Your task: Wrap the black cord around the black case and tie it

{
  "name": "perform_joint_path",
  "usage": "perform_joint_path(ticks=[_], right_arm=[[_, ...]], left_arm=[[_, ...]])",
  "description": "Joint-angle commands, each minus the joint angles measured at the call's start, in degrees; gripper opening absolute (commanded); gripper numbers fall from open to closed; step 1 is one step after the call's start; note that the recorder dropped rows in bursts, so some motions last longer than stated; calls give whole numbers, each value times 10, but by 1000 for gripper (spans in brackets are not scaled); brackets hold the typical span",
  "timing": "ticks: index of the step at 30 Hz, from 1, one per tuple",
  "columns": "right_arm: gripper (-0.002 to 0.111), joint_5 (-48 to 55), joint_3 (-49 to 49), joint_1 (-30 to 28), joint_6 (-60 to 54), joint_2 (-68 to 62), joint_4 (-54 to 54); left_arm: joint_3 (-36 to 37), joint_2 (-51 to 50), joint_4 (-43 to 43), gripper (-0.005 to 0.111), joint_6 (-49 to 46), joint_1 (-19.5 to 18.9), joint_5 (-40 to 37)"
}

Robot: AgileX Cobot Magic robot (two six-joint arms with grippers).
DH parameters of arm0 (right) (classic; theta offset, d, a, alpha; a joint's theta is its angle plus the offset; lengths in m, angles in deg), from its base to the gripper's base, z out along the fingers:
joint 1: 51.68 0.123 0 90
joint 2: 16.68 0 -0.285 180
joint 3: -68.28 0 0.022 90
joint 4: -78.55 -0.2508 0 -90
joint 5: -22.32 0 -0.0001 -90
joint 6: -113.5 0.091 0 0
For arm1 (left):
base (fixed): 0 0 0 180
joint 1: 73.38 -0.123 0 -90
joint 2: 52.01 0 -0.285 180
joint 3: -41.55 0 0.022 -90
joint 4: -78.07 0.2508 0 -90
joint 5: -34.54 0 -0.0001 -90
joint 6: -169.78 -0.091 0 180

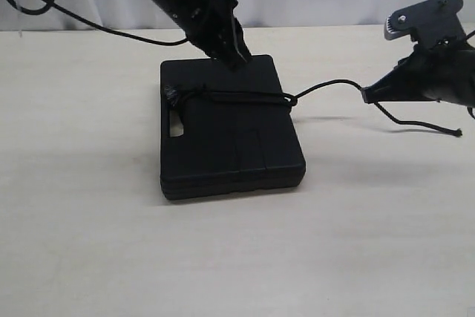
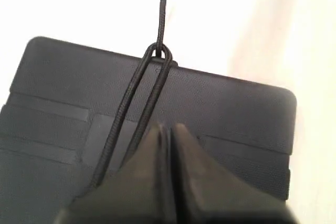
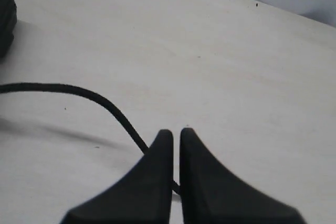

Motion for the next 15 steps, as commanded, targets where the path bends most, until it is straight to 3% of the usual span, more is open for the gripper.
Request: perform_joint_path(ticks=[1,8,15], right_arm=[[4,44,5,-2,3,42,5],[4,75,12,-2,59,88,5],[4,90,35,25,78,167,1]], left_arm=[[84,50,-15,0,17,-3,104],[302,225,-67,0,13,-3,357],[474,405,-95,0,16,0,542]])
